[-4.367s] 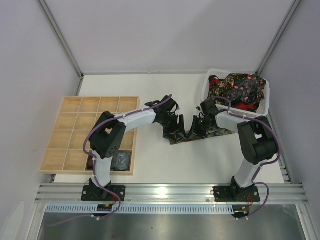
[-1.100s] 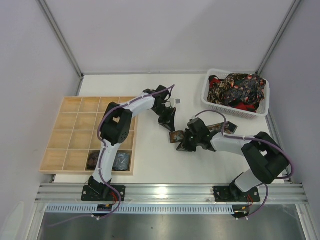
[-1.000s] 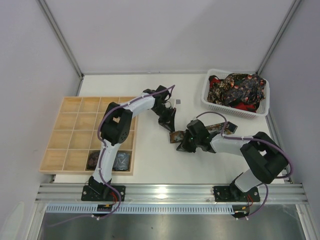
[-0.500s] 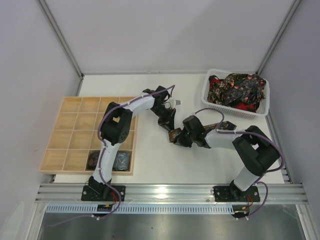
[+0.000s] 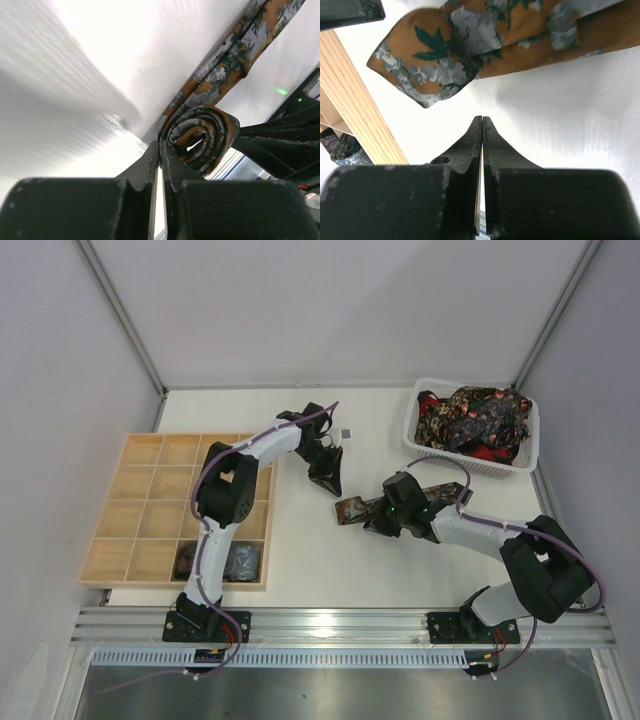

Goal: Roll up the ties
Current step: Roll the tie

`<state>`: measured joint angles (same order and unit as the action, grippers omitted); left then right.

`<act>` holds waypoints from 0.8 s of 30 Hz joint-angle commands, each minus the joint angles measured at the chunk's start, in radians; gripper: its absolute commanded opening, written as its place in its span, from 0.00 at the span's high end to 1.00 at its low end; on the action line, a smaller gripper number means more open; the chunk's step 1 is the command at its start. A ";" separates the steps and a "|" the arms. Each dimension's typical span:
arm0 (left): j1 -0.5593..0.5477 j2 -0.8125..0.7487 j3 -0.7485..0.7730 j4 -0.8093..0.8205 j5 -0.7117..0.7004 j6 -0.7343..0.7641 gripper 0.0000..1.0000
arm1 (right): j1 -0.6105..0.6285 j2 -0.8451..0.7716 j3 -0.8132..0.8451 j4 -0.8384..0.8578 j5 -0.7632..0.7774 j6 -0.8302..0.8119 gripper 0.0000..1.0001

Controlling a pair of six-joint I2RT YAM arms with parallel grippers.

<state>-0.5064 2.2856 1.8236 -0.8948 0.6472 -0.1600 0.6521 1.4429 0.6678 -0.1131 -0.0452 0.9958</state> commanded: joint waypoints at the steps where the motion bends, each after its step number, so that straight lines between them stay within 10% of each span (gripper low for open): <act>1: 0.009 -0.018 0.043 0.039 0.000 -0.044 0.90 | -0.031 -0.026 0.007 -0.040 0.019 -0.052 1.00; 24: -0.050 0.032 -0.030 0.057 0.260 0.014 0.95 | -0.054 0.114 0.027 0.135 -0.061 0.024 1.00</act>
<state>-0.5621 2.3238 1.7767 -0.8288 0.8909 -0.1894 0.5957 1.5490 0.6682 -0.0254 -0.1032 1.0122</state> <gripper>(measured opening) 0.051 0.009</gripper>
